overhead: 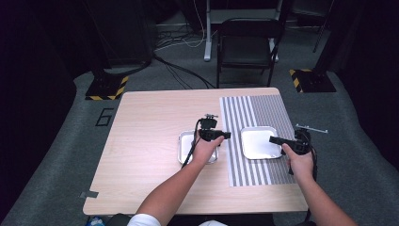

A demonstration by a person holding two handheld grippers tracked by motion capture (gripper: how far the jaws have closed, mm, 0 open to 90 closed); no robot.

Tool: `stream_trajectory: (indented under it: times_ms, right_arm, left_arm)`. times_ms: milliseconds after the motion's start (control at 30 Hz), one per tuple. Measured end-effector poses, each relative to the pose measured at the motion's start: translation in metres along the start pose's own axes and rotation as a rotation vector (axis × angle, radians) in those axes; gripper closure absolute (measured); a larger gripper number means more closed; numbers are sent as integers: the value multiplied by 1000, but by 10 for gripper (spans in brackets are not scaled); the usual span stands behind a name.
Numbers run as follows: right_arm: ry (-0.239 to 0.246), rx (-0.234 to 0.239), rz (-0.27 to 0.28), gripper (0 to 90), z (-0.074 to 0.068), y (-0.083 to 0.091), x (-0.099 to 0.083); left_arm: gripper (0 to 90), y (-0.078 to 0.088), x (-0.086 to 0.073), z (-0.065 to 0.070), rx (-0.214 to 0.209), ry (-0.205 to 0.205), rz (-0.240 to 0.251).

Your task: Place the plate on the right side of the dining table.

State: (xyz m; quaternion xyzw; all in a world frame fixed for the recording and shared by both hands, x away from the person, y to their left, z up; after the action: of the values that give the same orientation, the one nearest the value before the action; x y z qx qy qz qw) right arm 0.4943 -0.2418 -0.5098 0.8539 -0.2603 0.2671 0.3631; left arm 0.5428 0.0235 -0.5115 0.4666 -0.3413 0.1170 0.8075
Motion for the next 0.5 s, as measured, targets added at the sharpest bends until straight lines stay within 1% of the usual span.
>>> stream_trajectory:
  times_ms: [33,67,233,367,400,433,500]
  right_arm:
    - [-4,2,-5,576,-2,0,0]
    - [2,5,-3,576,-4,-1,-1]
    - [18,23,-10,565,-14,-3,-3]
    - [43,26,-15,562,-18,-5,-5]
    - [35,25,-19,562,-20,-5,-6]
    - [44,30,-18,562,-21,-6,-6]
    - [49,36,-22,561,-24,-7,-8]
  left_arm:
    - [504,2,0,-2,2,-3,1]
    - [503,4,0,-4,2,4,6]
    - [496,14,0,-13,11,-1,18]
    - [494,22,0,-20,17,12,29]
    - [493,24,0,-23,20,13,34]
    - [491,26,-1,-25,23,7,35]
    - [488,30,-1,-28,24,11,41]
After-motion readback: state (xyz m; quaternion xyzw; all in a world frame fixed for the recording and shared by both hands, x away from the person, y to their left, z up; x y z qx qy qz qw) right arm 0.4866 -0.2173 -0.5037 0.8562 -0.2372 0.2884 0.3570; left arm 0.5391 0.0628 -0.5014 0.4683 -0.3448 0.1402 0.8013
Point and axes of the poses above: each handheld gripper's, and its own axes: y roughly backward along the jaws, x roughly out of its top, z roughly to its right, the point moved 6 cm from there along -y, roughly forward along the jaws, and after that the axes turned 7 degrees about x, right-handed, at the moved point
